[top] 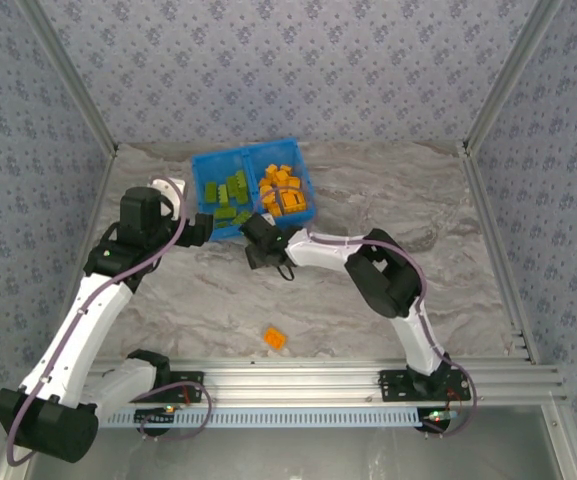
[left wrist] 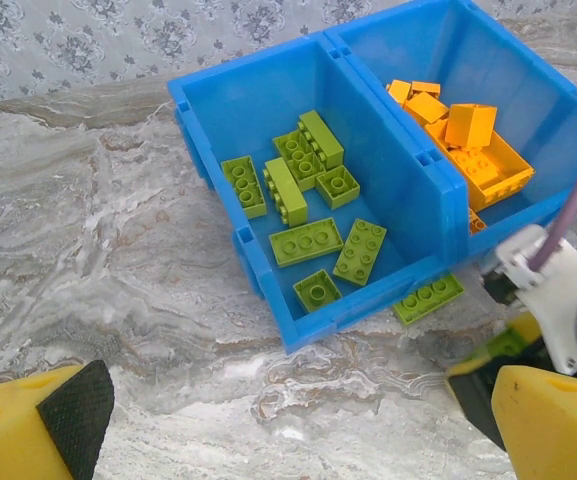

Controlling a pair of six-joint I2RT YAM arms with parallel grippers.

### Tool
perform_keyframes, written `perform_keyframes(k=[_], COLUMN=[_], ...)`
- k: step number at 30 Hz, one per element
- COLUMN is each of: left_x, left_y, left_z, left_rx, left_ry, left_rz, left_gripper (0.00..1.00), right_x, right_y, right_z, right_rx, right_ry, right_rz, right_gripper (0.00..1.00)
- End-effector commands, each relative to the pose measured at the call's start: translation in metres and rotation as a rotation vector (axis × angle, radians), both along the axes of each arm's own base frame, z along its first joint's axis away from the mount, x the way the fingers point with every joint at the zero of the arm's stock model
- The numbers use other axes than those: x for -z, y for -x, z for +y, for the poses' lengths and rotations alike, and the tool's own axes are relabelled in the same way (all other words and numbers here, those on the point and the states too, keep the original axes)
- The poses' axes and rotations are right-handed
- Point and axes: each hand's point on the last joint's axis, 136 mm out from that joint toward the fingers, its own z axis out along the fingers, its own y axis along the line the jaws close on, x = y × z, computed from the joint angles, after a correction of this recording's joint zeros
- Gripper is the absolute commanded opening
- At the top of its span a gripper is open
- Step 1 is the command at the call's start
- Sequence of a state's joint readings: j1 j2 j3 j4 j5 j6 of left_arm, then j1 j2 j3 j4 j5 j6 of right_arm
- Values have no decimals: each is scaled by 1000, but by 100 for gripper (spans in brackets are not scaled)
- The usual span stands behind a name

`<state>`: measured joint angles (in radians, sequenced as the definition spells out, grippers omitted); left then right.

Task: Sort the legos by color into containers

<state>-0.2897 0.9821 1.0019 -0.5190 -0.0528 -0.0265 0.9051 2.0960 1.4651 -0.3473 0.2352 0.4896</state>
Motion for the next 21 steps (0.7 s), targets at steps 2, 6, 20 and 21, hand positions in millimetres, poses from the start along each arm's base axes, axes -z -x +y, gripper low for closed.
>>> perform_keyframes(k=[2,6,20,21], left_x=[-8,-15,-38,-37], left_y=[-1,2,18,18], left_z=[-2,-3,23,23], left_rx=[12,21,-97,-95], left_ry=[14,32,51,53], left_rz=[-40,-69,-251,-248], left_gripper=[99,99,99,99], right_x=[-71,-143,-170,-165], right_y=[10,6,-100,-108], right_z=[-9,6,99,104], right_rx=[-3,-55,-79,-79], right_ry=[-41,-118,-199,-199], right_rz=[-85,-210,-340,-340], right_gripper=[52,52,53,53])
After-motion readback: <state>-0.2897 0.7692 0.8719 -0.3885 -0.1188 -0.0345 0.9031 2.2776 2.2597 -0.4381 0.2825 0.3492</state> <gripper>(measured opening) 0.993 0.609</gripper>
